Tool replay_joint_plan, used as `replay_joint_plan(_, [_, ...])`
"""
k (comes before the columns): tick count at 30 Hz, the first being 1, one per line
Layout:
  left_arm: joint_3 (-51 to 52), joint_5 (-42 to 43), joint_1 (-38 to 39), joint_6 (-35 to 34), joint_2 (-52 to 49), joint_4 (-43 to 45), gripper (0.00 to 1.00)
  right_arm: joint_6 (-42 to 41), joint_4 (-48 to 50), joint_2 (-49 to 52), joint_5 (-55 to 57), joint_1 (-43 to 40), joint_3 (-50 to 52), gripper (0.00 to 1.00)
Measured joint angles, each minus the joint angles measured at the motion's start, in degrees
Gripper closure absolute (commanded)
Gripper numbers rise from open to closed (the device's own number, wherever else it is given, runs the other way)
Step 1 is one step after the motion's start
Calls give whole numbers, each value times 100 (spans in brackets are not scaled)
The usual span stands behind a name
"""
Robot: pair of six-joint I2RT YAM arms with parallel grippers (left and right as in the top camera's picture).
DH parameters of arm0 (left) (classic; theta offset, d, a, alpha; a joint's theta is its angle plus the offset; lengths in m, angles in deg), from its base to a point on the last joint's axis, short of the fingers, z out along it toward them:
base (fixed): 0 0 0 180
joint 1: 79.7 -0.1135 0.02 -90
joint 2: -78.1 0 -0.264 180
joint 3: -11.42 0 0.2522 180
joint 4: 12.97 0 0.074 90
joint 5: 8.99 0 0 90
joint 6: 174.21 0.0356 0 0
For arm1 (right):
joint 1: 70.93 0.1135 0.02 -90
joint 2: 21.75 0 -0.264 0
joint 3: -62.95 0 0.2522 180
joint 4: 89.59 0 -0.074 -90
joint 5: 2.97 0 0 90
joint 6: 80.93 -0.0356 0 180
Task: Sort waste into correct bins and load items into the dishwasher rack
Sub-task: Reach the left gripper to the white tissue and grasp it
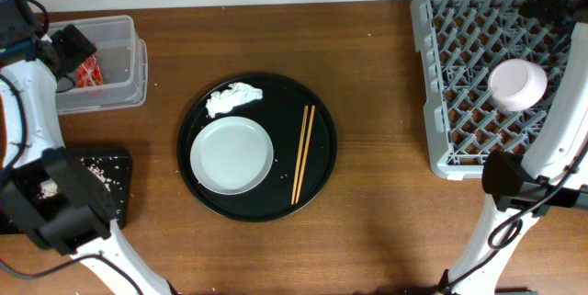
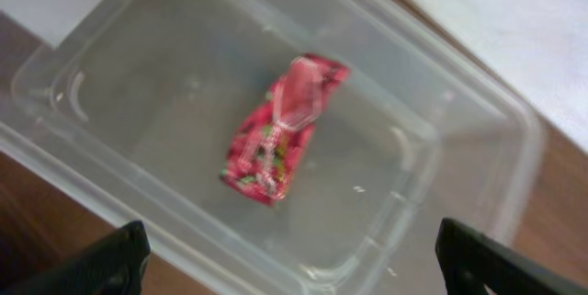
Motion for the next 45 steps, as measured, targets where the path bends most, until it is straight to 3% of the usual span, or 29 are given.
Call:
replay_joint_plan(2, [0, 240, 33, 140, 267, -79, 1, -2, 0, 0, -2, 0, 0, 2])
replay_joint_plan(9, [-70, 2382, 339, 682, 1453, -411, 2, 0, 0, 0, 0, 0, 0, 2])
replay_joint_plan(13, [-76, 2669, 968, 999, 1292, -1121, 11, -2, 0, 0, 0, 0, 0, 2])
replay_joint_plan(15, [-66, 2682, 1340, 1294, 1099, -1325, 11, -4, 0, 0, 0, 0, 0, 1])
replay_joint_plan(18, [-42, 2483, 1932, 1565, 796, -1464, 11, -2, 0, 0, 0, 0, -2, 2])
replay_joint_plan(26, [-22, 638, 3362, 1768, 133, -1478, 11, -2, 0, 0, -2, 0, 0, 2])
replay_joint_plan(27, [-22, 481, 3458, 1766, 24, -1486, 16, -4, 0, 0, -2, 0, 0, 2])
replay_joint_plan(36, [11, -94, 3545, 1707, -579, -2013, 20, -4, 0, 0, -2, 0, 0, 2])
replay_joint_plan(39, [15, -149, 3552, 1836, -579, -2009, 26, -2, 0, 0, 0, 0, -2, 2])
replay_joint_plan(45, [498, -236, 3630, 2205, -579, -1556, 26, -7, 0, 0, 0, 0, 0, 2])
